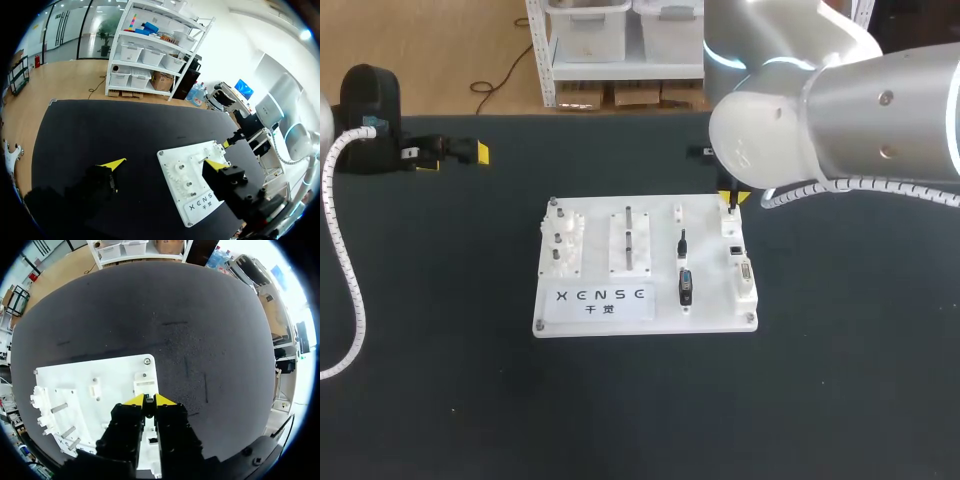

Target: Insert the USB connector, Ethernet cable, and multi-pin plug into their matching sockets one by one.

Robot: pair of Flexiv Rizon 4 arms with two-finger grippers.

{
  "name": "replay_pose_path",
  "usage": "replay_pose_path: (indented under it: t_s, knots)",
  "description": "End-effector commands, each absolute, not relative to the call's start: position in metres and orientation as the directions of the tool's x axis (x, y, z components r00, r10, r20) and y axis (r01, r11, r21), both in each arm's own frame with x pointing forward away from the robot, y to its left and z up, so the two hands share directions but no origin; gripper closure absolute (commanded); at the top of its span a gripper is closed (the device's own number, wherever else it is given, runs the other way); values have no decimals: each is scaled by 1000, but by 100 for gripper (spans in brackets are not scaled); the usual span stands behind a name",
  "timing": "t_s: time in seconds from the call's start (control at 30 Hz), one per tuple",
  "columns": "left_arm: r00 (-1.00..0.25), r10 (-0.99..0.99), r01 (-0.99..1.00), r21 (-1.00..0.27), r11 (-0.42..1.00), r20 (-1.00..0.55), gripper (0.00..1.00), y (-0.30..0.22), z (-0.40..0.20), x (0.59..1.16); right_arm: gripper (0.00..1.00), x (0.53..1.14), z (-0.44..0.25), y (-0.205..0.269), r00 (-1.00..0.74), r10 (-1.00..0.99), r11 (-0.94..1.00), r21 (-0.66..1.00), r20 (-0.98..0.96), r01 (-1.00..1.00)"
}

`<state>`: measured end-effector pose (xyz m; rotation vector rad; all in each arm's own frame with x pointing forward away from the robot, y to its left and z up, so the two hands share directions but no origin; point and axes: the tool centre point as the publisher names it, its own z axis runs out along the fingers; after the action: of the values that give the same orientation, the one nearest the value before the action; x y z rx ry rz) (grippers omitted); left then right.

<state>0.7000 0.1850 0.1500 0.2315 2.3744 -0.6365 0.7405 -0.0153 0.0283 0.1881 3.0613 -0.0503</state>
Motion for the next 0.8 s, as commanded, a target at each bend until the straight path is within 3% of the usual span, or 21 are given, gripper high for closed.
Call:
replay_pose_path:
  t_s: [0.03,0.8]
  knots:
    - [-767,0,321,-383,866,-642,0,185,150,700,100,740,24,-16,-989,127,992,-13,-77,129]
    - [-767,0,321,-383,866,-642,0,185,150,700,100,746,17,-11,-990,119,992,-23,-74,121]
